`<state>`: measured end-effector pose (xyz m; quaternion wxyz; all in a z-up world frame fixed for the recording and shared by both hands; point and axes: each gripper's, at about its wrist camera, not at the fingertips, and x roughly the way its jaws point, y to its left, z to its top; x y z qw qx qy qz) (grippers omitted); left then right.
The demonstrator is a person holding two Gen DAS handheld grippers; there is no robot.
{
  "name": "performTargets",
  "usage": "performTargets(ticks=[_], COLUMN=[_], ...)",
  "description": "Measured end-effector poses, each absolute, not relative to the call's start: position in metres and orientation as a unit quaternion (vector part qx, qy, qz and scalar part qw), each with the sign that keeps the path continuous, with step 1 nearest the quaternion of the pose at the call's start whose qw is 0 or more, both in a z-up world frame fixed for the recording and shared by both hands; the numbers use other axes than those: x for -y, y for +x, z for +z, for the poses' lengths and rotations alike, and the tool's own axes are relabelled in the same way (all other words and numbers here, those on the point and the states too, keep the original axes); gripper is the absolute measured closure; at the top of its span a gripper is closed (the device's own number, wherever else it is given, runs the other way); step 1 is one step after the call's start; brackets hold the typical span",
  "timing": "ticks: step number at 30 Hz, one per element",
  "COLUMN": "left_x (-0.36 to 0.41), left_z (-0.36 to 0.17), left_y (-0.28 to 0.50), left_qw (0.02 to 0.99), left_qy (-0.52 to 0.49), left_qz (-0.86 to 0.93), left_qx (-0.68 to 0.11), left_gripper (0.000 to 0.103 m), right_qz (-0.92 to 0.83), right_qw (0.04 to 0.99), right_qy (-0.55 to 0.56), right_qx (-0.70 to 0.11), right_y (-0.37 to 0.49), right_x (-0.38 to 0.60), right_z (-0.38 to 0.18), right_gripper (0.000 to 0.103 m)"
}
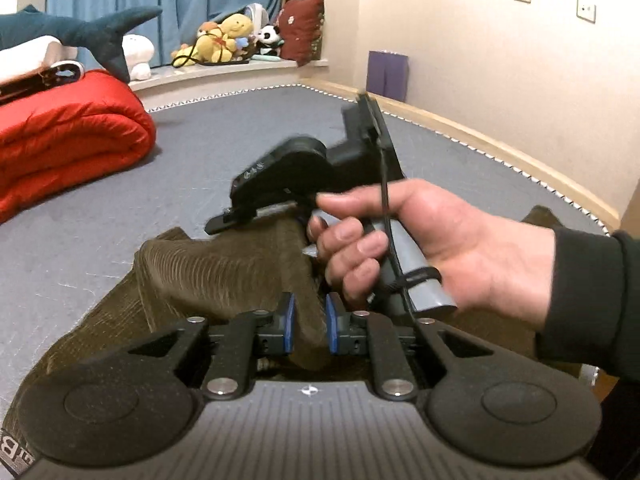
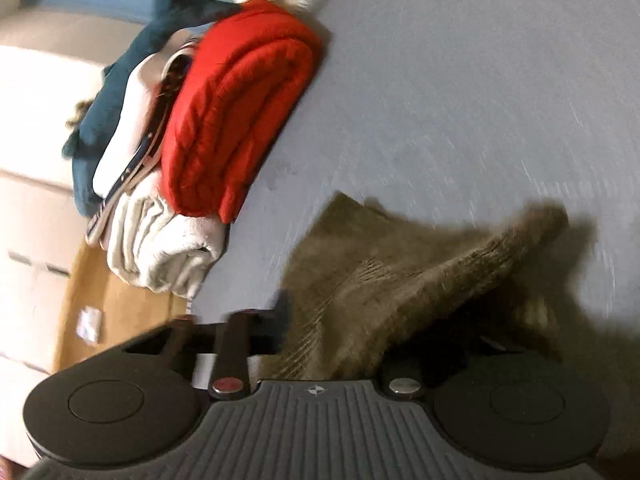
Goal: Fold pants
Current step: 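Grasp the pants with the left gripper while the right gripper lifts the leg hem away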
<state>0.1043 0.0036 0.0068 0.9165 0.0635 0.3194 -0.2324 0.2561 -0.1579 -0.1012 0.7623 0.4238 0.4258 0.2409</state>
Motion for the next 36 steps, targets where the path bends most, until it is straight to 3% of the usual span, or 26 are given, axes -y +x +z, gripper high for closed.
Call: performTargets(ticks=[2, 9, 12, 16, 20, 22, 25, 29, 31, 33, 34, 35, 36], left_x=[-0.010, -0.066, -0.078, -0.060, -0.036, -0.022, -0.002, 0.017, 0.023, 0.028, 0.029, 0.031, 0.030], left_z=[0.010, 0.029, 0.029, 0.019, -0.015, -0.043, -0.077, -0.100, -0.110, -0.120, -0.123, -0.127, -0.128], left_y=[0.109, 0.126, 0.133, 0.143, 0.162, 0.174, 0.183, 0.190, 0.193, 0.196, 0.199, 0.201, 0.202], left_qw=[0.919, 0.944, 0.947, 0.949, 0.937, 0.925, 0.908, 0.904, 0.901, 0.901, 0.902, 0.901, 0.903], left_qy=[0.044, -0.090, -0.127, -0.099, -0.074, -0.044, 0.005, 0.052, 0.062, 0.084, 0.100, 0.116, 0.124], left_qz=[-0.224, -0.129, -0.088, -0.088, -0.126, -0.130, -0.124, -0.124, -0.124, -0.118, -0.113, -0.108, -0.107], left_qx=[-0.321, -0.289, -0.283, -0.287, -0.318, -0.355, -0.400, -0.405, -0.411, -0.408, -0.405, -0.403, -0.398], left_gripper=[0.085, 0.069, 0.069, 0.054, 0.036, 0.033, 0.031, 0.024, 0.024, 0.025, 0.035, 0.055, 0.064], right_qz=[0.268, 0.344, 0.343, 0.243, -0.052, -0.155, -0.169, -0.163, -0.149, -0.136, -0.129, -0.122, -0.116], right_qw=[0.781, 0.860, 0.881, 0.908, 0.924, 0.900, 0.860, 0.866, 0.871, 0.874, 0.875, 0.877, 0.880], right_qy=[0.386, 0.205, 0.205, 0.299, 0.366, 0.369, 0.378, 0.357, 0.356, 0.357, 0.359, 0.357, 0.352], right_qx=[-0.412, -0.316, -0.255, -0.162, -0.101, -0.175, -0.298, -0.309, -0.305, -0.301, -0.298, -0.296, -0.296], right_y=[0.259, 0.257, 0.255, 0.259, 0.276, 0.297, 0.311, 0.304, 0.310, 0.317, 0.320, 0.327, 0.335], right_x=[0.153, 0.140, 0.169, 0.253, 0.366, 0.405, 0.446, 0.468, 0.470, 0.478, 0.483, 0.484, 0.483], right_z=[-0.083, 0.027, 0.071, 0.096, 0.047, -0.006, -0.084, -0.120, -0.122, -0.117, -0.115, -0.110, -0.104], right_gripper=[0.098, 0.099, 0.099, 0.099, 0.098, 0.094, 0.093, 0.088, 0.082, 0.081, 0.081, 0.082, 0.082])
